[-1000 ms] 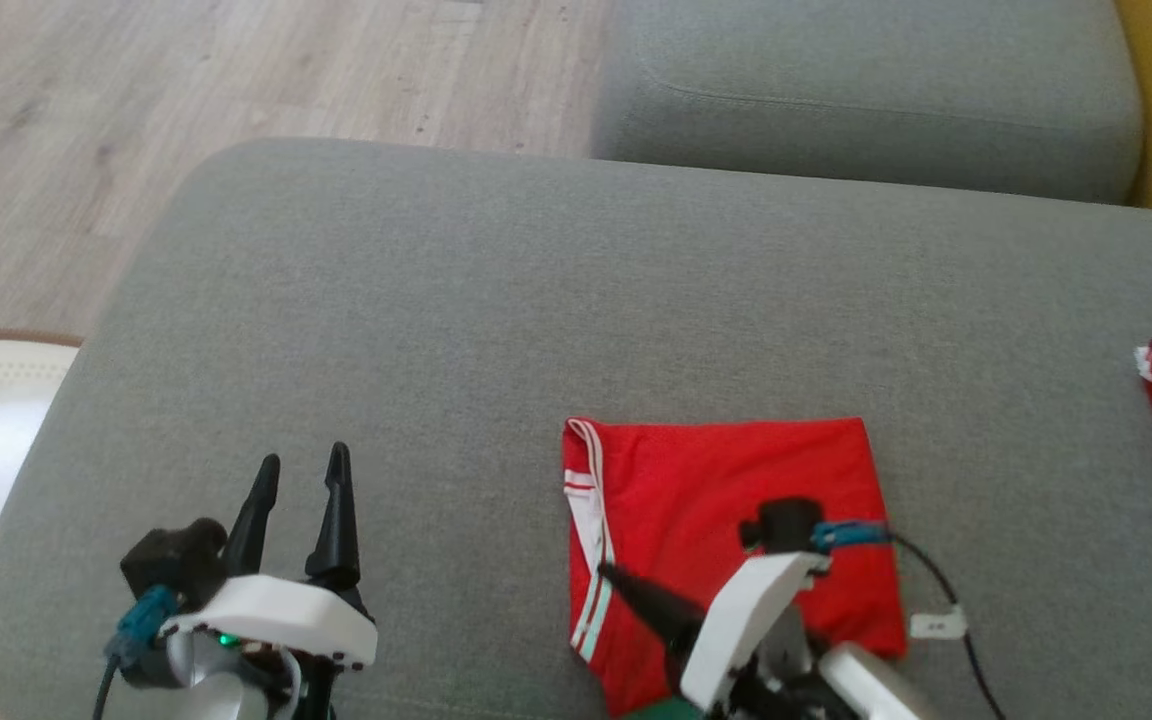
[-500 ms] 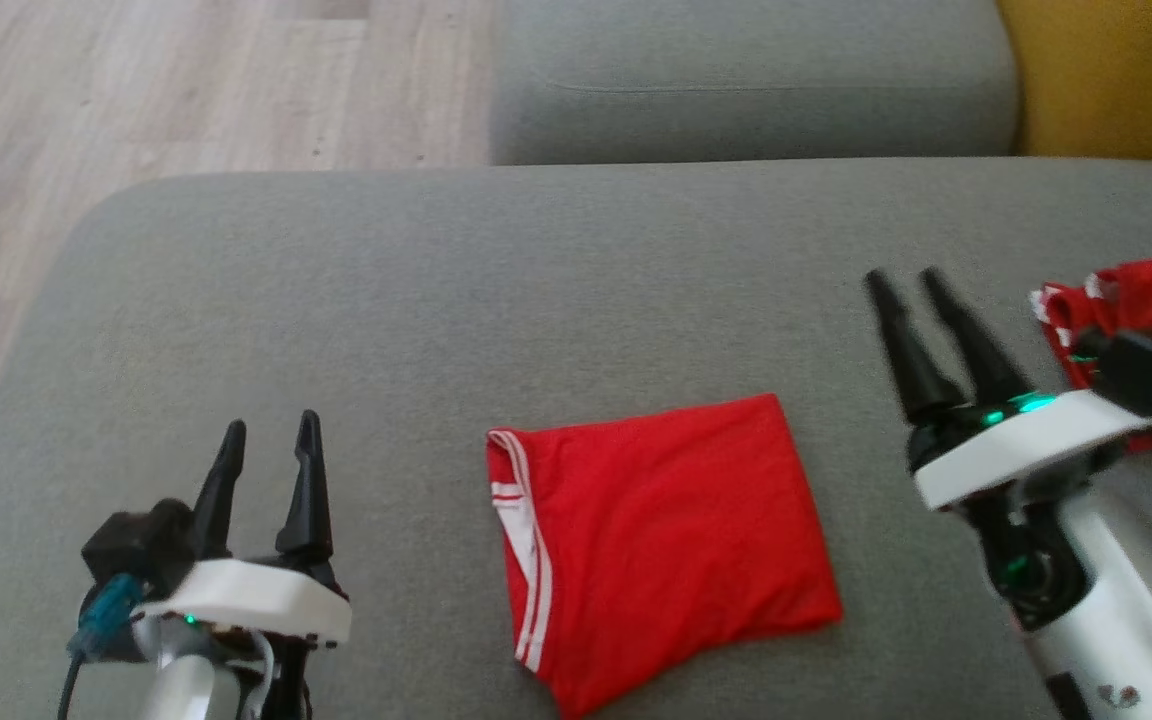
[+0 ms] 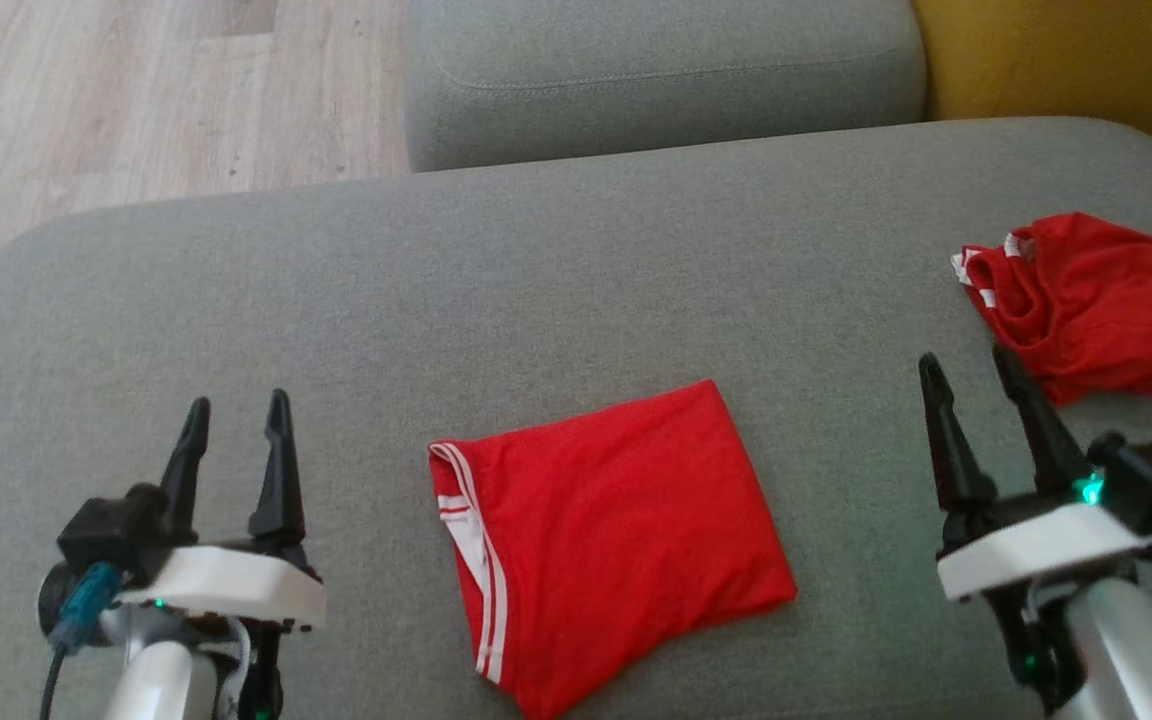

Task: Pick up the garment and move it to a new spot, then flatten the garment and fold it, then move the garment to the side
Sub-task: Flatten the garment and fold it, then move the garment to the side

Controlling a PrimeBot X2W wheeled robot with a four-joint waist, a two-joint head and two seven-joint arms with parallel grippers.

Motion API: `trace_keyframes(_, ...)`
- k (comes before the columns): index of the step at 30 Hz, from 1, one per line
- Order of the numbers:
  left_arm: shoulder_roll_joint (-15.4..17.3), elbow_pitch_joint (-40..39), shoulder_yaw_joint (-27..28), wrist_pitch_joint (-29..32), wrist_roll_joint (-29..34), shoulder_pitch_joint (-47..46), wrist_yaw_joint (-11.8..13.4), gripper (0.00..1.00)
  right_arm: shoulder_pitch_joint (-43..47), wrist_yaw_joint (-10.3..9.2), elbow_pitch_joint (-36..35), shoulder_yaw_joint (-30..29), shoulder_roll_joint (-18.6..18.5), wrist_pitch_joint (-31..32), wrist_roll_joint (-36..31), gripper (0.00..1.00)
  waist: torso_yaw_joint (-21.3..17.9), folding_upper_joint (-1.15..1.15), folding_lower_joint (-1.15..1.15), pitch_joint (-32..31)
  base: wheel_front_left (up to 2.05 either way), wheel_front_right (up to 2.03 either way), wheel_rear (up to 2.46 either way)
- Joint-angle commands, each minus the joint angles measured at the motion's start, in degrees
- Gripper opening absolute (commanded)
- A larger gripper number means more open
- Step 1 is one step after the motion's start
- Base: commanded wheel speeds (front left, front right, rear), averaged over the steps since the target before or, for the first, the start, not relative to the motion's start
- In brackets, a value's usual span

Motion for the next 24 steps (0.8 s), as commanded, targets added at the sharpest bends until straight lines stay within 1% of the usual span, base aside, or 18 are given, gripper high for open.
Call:
trace_keyframes(1, 0.41, -1.97, 2.85, -0.7, 1.08, -1.9, -0.12, 1.0, -0.47, -0.04, -1.1, 0.12, 0.23, -0.94, -1.69, 1.0, -0.11, 0.0, 0.0, 0.11, 0.0, 0.0, 0.0)
trace_keyframes(5, -0.18, -1.93, 3.93, -0.7, 2.62, -1.21, -0.15, 1.0, 0.51, -0.04, 0.06, 0.06, 1.15, -1.22, -3.94, 1.0, -0.1, 0.0, 0.0, 0.26, 0.0, 0.0, 0.0)
trace_keyframes(11, -0.95, -1.9, 4.92, -0.7, 3.99, -1.2, -0.37, 1.0, 0.27, -0.04, 0.91, -0.3, 1.76, -1.27, -5.11, 1.0, 0.45, 0.0, 0.0, 0.29, 0.0, 0.0, 0.0)
trace_keyframes(15, -1.5, -1.55, 5.67, -0.7, 4.64, -1.38, -0.99, 1.0, -0.8, -0.04, 2.78, -0.31, 2.58, 0.67, -4.94, 1.0, 1.3, 0.0, 0.0, 0.24, 0.0, 0.0, 0.0)
trace_keyframes(18, -1.86, -1.21, 5.74, -0.7, 4.94, -1.49, -1.52, 1.0, -2.9, -0.04, 5.03, 1.18, 3.31, 4.62, -3.69, 1.0, 2.33, 0.0, 0.0, 0.43, 0.0, 0.0, 0.0)
trace_keyframes(24, -2.6, -0.42, 5.37, -0.7, 5.37, -1.93, -1.94, 1.0, -9.38, -0.04, 12.67, 6.57, 4.61, 17.7, 1.1, 1.0, 5.53, 0.0, 0.0, 0.86, 0.0, 0.0, 0.0)
